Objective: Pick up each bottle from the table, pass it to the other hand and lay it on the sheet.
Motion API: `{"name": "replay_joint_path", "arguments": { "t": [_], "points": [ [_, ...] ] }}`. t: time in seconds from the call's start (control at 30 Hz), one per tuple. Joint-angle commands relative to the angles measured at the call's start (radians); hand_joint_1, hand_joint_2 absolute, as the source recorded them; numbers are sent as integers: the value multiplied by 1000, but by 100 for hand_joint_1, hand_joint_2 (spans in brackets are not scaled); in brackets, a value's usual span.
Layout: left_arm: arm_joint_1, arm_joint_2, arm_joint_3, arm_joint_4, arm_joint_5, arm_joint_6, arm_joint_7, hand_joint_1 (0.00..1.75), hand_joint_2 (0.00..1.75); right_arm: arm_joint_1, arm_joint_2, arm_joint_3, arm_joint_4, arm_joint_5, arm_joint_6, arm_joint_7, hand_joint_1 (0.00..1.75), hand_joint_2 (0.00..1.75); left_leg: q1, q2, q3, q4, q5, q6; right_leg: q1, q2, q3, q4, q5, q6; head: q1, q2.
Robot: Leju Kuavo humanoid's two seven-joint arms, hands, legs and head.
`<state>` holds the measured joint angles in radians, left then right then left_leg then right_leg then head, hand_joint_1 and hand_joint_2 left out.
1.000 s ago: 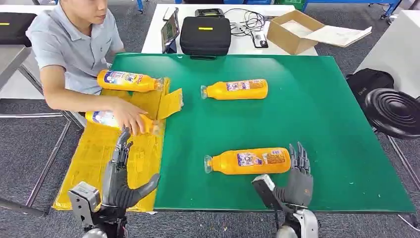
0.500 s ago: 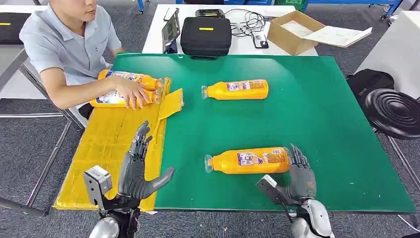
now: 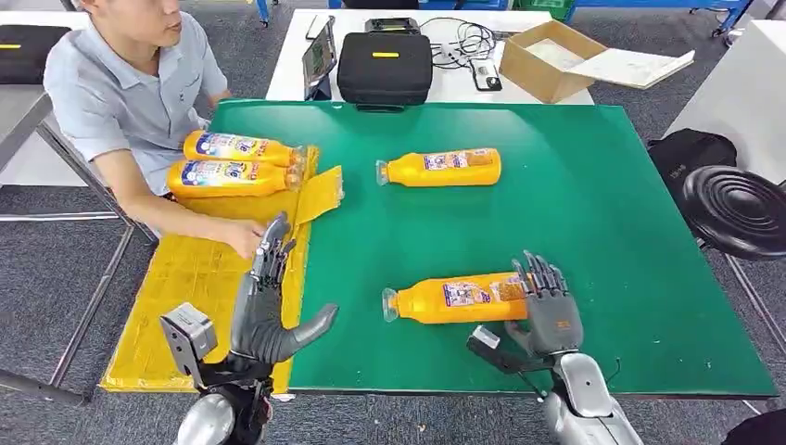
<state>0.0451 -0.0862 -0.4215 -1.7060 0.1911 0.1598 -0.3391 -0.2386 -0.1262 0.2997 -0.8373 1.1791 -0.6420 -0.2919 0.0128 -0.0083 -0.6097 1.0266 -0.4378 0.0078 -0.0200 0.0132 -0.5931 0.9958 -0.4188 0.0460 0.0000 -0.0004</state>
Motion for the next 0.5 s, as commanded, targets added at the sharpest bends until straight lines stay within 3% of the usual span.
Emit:
{"name": "replay_joint_path", "arguments": {
  "t": [0.03, 0.23, 0.5],
  "points": [
    [-1, 10, -7, 42, 18, 3, 3, 0, 175, 86, -13, -21, 103, -172, 52, -57, 0, 175, 0, -4, 3, -2, 0, 0, 1, -5, 4, -2, -1, -1, 0, 0],
    [-59, 13, -21, 94, 48, -8, 17, 0, 175, 2, 4, -69, 320, -250, 129, -109, 0, 175, 1, -4, 3, -2, 1, 0, 1, -6, 5, -3, -1, -2, 0, 0],
    [-65, 12, -20, 98, 50, -8, 18, 0, 175, -4, 0, -70, 327, -251, 131, -111, 0, 175, 1, -2, 16, -2, -9, 1, 2, -4, 4, -5, -6, -3, 0, 0]
  ]
}}
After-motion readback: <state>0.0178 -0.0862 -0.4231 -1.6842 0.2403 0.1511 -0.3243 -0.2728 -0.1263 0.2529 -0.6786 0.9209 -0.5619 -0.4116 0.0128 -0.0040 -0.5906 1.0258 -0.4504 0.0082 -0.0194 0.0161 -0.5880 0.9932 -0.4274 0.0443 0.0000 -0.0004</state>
